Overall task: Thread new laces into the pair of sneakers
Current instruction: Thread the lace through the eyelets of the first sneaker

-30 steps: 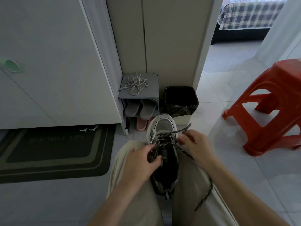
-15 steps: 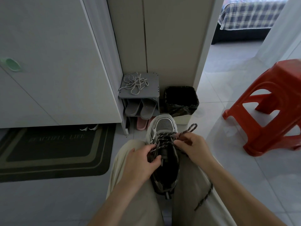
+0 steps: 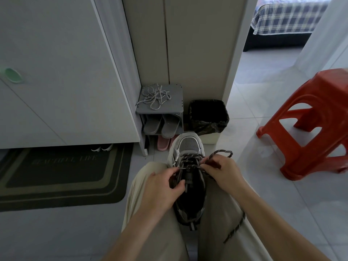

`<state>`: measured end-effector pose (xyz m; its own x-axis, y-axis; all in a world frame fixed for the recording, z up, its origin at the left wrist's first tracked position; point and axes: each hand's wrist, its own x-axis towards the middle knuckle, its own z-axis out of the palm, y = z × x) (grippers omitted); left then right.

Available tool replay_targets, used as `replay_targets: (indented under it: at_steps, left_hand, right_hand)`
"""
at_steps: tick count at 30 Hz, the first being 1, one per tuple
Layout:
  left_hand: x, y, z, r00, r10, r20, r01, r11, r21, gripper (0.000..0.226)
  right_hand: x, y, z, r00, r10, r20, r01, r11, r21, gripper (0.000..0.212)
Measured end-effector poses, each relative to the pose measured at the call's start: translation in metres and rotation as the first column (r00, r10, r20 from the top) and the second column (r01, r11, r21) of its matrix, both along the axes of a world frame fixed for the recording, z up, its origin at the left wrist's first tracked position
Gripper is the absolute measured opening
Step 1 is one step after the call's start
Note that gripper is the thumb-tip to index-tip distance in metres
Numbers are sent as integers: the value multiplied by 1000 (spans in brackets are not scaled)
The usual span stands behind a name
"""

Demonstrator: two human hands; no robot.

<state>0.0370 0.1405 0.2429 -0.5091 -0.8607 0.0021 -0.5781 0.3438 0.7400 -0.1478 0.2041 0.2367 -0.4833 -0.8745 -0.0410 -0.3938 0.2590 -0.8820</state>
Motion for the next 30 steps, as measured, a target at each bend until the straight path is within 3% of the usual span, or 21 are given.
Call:
replay_targets:
  at_steps: [3,6,7,12,16,18,20,22,24,27,30]
  left_hand:
    - [0,0,2,1000,5,6,-5,1000,12,47]
    - [1,0,3,1000,1,20,-1,1000,7,43]
    - [1,0,4,1000,-2,30,2,1000,0,43]
    - [1,0,6,998,-14,58,15,1000,-13,43]
    - [0,1,7,998,-7,66,8,1000,-17,43]
    - [0,1,8,998,-9,61,11,999,-32,42]
    - [0,2,8,998,-15,58,18,999,-47,42]
    - [1,1,7,998,-28,58,30,999,-42,44]
    - [2,0,6,998,-53,43,53,998,-15,48]
    - [1,-4,8,999,-35,-2,35,999,9,45]
    - [-6,-11,10,999,20,33,-18,998,-63,27]
  right_hand:
    - [-5,-1,-4,996,-67,-55,69,997,44,6]
    - [-8,0,-4,974,-137,183,136,991,17,11]
    - [-8,0,-4,971,-136,194,138,990,8,11]
    - [-2,1,3,998,-13,-61,16,999,51,6]
    - [-5,0,-2,992,-53,-118,67,991,116,18]
    - [-3,-2,-1,991,-117,68,112,991,77,18]
    - [-1,-5,1,904,-170,393,181,983,8,19]
    - [-4,-6,3,870,-181,458,201,980,5,20]
    - [-6,-3,6,927,-165,335,160,986,43,22]
    - [-10,6,9,988,-87,-127,106,983,151,31]
    - [-9,14,10,967,-59,-250,98,984,148,41]
